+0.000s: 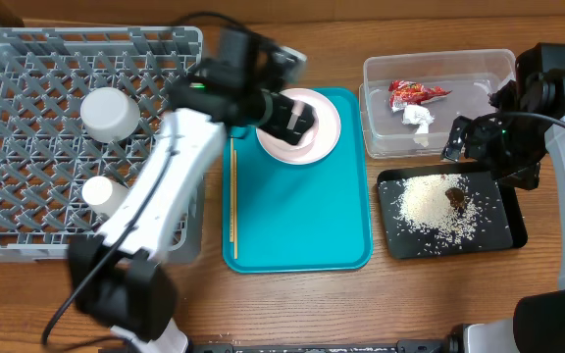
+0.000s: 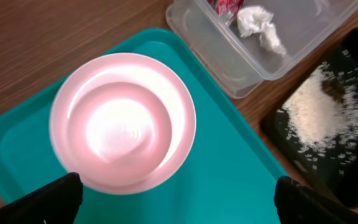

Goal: Sort waste into correct bins and load items into the dishwasher
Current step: 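Grasp the pink plate rim with the left gripper and lift it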

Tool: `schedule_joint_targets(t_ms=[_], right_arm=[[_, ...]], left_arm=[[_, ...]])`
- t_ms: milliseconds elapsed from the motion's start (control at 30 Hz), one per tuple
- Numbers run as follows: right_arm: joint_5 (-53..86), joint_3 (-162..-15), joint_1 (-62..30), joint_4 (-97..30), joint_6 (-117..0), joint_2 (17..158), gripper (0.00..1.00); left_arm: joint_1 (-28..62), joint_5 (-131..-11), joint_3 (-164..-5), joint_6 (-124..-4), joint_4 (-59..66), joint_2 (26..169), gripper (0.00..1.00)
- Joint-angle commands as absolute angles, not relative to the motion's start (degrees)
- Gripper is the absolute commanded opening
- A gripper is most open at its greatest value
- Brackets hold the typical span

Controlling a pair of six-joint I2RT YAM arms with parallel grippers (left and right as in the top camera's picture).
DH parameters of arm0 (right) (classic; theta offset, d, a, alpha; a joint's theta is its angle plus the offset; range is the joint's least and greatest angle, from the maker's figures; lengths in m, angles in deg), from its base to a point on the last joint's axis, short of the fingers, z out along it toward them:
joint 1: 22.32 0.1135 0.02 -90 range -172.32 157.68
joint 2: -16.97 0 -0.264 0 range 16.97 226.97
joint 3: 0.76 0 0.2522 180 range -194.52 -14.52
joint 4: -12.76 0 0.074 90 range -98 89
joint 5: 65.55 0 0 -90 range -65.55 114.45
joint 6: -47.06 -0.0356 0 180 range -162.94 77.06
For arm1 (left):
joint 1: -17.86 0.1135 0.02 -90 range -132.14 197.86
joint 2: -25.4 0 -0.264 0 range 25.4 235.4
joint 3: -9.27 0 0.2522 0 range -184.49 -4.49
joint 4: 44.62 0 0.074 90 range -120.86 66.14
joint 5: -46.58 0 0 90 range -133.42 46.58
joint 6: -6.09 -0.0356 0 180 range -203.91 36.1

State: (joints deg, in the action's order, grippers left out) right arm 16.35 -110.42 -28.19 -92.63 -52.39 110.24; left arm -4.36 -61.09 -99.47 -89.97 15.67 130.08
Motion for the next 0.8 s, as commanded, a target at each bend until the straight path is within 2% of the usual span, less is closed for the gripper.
schedule_joint_targets(t_ms=[0, 133, 200, 267, 367, 633, 767], right_arm=[[16.9, -111.9, -28.1, -92.4, -53.0, 109.4, 1.00], [16.8, -111.9, -28.1, -92.5, -53.0, 109.4, 1.00], [16.7, -111.9, -28.1, -92.5, -53.0, 109.4, 1.00], [16.7, -111.9, -28.1, -92.5, -53.0, 109.4, 1.00], [16.7, -111.9, -28.1, -92.5, -53.0, 109.4, 1.00], [16.7, -111.9, -28.1, -92.7, -53.0, 109.4, 1.00], [16.7, -111.9, -28.1, -92.7, -53.0, 109.4, 1.00]], left_arm=[[-7.6, -53.4, -99.9, -89.2, 13.1, 135.5, 1.00], [-10.4, -48.0, -99.9, -89.2, 10.0, 141.7, 0.97], [-10.8, -46.0, -99.9, -88.4, 9.4, 144.1, 0.90], [-10.8, -45.3, -99.9, -86.8, 9.4, 146.0, 0.75], [-10.7, -45.4, -99.9, -86.0, 10.4, 147.6, 0.47], [-10.7, -45.5, -100.5, -86.0, 11.4, 146.7, 0.06], [-10.7, -45.6, -102.8, -86.0, 13.1, 146.1, 0.04]])
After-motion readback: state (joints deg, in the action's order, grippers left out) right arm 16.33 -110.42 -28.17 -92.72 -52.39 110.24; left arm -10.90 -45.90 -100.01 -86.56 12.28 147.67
